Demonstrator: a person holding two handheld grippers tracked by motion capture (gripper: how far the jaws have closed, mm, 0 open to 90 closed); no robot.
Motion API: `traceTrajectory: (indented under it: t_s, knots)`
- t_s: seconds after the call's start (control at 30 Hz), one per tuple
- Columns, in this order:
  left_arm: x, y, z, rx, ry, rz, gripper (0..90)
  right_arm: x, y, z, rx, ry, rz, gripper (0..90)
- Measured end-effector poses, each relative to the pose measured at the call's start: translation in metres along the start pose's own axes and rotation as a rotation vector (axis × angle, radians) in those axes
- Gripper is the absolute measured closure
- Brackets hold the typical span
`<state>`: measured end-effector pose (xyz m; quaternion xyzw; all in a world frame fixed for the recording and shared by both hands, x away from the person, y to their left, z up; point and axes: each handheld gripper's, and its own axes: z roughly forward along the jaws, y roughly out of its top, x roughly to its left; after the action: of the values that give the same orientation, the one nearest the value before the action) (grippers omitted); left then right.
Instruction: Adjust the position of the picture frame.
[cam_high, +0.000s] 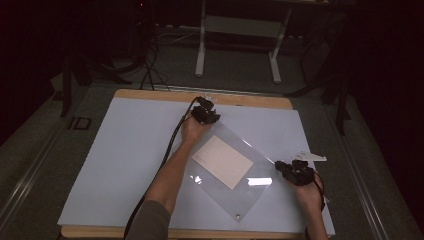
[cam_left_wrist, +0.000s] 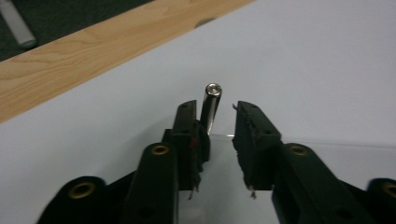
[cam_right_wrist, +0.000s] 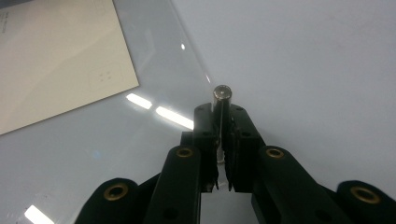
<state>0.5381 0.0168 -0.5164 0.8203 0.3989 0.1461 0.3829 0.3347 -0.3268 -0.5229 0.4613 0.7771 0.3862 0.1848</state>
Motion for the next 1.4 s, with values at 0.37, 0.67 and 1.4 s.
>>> traceTrajectory:
  t_s: [0.37, 0.67, 1.4]
  knots:
    - [-0.001, -0.003, 0.006, 0.01, 0.047, -0.02, 84.7, 0.002, -0.002, 0.005, -0.004, -0.021, 0.06, 82.1]
    - [-0.001, -0.002, 0.005, 0.022, 0.054, -0.018, 85.6, -0.001, 0.0, 0.005, 0.012, -0.002, 0.121, 82.5]
    - [0.029, -0.019, -0.046, 0.06, -0.052, -0.016, 85.0, -0.003, 0.029, 0.005, 0.003, 0.045, 0.191, 79.7]
